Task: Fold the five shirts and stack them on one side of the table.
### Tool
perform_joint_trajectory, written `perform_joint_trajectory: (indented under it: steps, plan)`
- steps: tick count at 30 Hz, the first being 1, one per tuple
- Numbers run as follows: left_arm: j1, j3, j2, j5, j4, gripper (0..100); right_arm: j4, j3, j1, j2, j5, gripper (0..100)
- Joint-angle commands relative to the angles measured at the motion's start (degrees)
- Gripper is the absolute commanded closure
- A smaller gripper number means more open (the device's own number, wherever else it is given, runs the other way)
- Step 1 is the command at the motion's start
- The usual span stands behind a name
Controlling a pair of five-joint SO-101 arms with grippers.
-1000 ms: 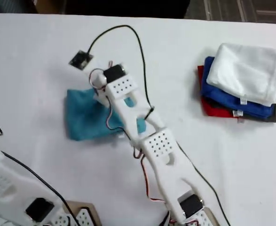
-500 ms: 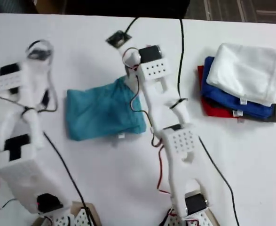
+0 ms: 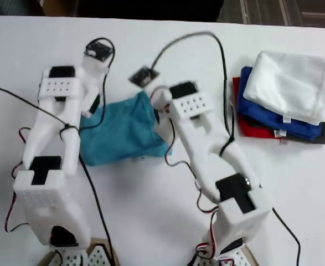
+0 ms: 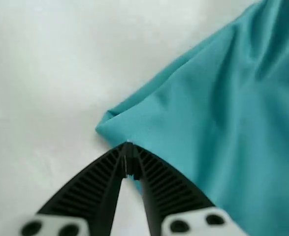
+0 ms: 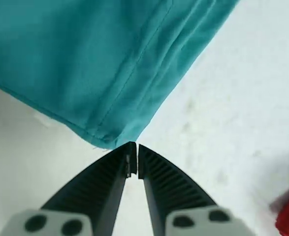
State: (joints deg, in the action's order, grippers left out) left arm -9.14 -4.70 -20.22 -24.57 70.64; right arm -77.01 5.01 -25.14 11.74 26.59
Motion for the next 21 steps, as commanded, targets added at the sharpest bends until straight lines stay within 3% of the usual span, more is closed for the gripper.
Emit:
perform_joint_trajectory:
  steps: [1, 10, 15, 21]
  plan:
    - [0.4, 5.8, 3.5, 0.5, -7.0, 97, 6.2, 6.9, -0.3, -4.1, -0.4, 97.8]
    - [-4.7, 14.3, 3.5, 0.1, -21.5, 97, 12.4, 13.1, 0.0, -4.0, 0.1, 97.8]
    - [-9.4, 13.9, 3.5, -1.3, -22.8, 97, 13.8, 15.1, 0.0, -3.9, 0.2, 97.8]
    - [-9.8, 14.3, 3.7, -4.3, -22.2, 97, 14.6, 15.6, 0.0, -4.0, 0.2, 97.8]
